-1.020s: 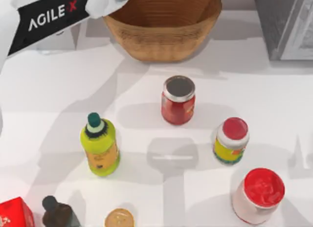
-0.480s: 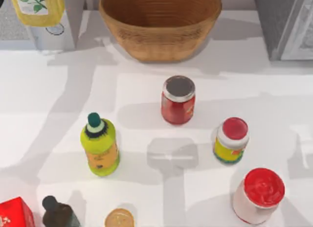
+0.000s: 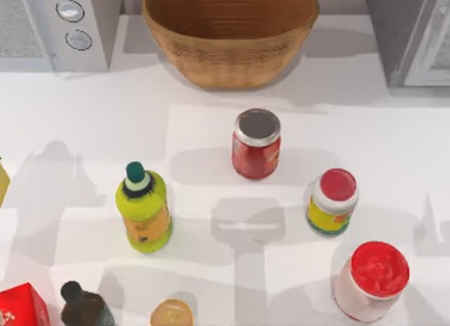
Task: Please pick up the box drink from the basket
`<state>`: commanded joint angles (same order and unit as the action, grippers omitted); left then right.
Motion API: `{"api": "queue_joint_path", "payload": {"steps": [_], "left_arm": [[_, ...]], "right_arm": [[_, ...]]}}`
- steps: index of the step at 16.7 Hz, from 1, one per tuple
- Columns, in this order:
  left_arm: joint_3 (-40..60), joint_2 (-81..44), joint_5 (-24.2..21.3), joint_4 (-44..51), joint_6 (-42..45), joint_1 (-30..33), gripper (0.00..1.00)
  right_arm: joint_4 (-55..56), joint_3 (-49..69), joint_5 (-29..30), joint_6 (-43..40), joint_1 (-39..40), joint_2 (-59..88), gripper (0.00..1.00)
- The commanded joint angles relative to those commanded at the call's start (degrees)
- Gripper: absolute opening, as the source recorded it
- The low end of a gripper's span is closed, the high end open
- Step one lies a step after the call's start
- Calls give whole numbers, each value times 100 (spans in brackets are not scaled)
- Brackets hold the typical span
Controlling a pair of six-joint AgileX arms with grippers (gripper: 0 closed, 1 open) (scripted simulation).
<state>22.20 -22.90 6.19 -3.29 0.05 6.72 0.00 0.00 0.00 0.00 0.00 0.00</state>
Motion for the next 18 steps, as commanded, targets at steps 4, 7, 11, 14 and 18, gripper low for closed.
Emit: {"api": "queue_joint_path", "payload": {"steps": [4,7,11,14,18], "left_arm": [[-1567,1623,-417,221,-2,-460,0],[-2142,2210,-593,316,-1,-646,0],[-2220,2290,-619,329,-5,-672,0],[-2218,2253,-598,318,8,-648,0],[-2147,1721,18,-119,59,-294,0]], "right_arm": [[0,0,0,0,0,0,100],[0,0,0,0,0,0,100],[0,0,0,0,0,0,100],[0,0,0,0,0,0,100],[0,0,0,0,0,0,100]]}}
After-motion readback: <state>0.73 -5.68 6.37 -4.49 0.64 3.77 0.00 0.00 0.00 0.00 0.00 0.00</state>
